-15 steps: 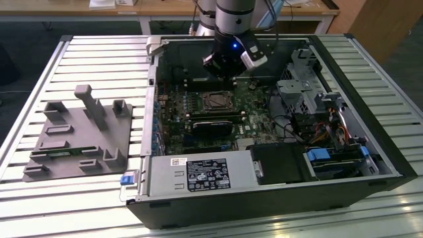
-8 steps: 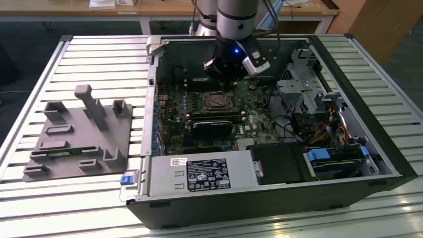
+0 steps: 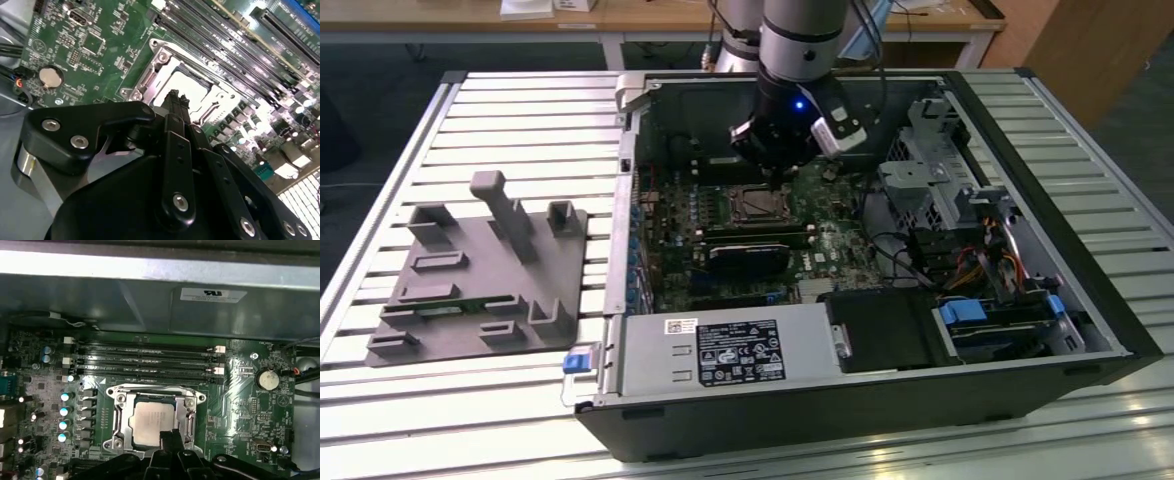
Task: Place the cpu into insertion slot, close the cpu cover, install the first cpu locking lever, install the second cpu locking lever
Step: 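Install the second cpu locking lever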
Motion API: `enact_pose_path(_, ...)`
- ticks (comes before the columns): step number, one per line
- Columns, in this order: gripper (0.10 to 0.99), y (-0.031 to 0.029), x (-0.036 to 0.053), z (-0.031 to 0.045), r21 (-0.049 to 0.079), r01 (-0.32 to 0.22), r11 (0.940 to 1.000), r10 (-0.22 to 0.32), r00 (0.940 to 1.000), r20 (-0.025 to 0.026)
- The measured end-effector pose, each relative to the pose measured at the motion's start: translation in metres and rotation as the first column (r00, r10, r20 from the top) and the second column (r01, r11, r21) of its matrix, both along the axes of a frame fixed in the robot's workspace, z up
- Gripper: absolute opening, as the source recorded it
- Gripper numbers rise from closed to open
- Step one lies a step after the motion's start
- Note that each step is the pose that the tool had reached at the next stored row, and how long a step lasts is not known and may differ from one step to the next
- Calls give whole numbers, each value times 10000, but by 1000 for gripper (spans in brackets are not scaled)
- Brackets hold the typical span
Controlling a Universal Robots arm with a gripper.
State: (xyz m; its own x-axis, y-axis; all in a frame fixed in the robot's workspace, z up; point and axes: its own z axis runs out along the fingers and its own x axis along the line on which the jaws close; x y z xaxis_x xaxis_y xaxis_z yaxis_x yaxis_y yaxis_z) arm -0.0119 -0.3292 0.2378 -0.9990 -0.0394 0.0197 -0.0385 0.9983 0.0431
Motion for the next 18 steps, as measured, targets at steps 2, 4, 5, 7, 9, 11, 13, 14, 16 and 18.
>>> enact_pose_path(2,106,-23,0,-1,2,0,10000,0,10000,0)
enact_pose_path(4,106,-58,0,-2,1,0,10000,0,10000,-2)
enact_pose_path(5,106,-83,0,-1,-1,0,10000,0,10000,-5)
enact_pose_path(7,106,-144,0,-3,2,0,10000,0,10000,-23)
enact_pose_path(9,106,-192,1,-4,1,0,10000,0,10000,-75)
enact_pose_path(11,106,-222,2,-6,1,0,10000,0,9999,-148)
enact_pose_path(13,106,-261,2,-11,1,0,10000,0,9999,-168)
enact_pose_path(14,106,-287,2,-13,2,0,10000,0,9998,-175)
enact_pose_path(16,106,-345,2,-19,7,0,10000,0,9998,-208)
enact_pose_path(18,106,-388,2,-21,8,0,10000,0,9996,-274)
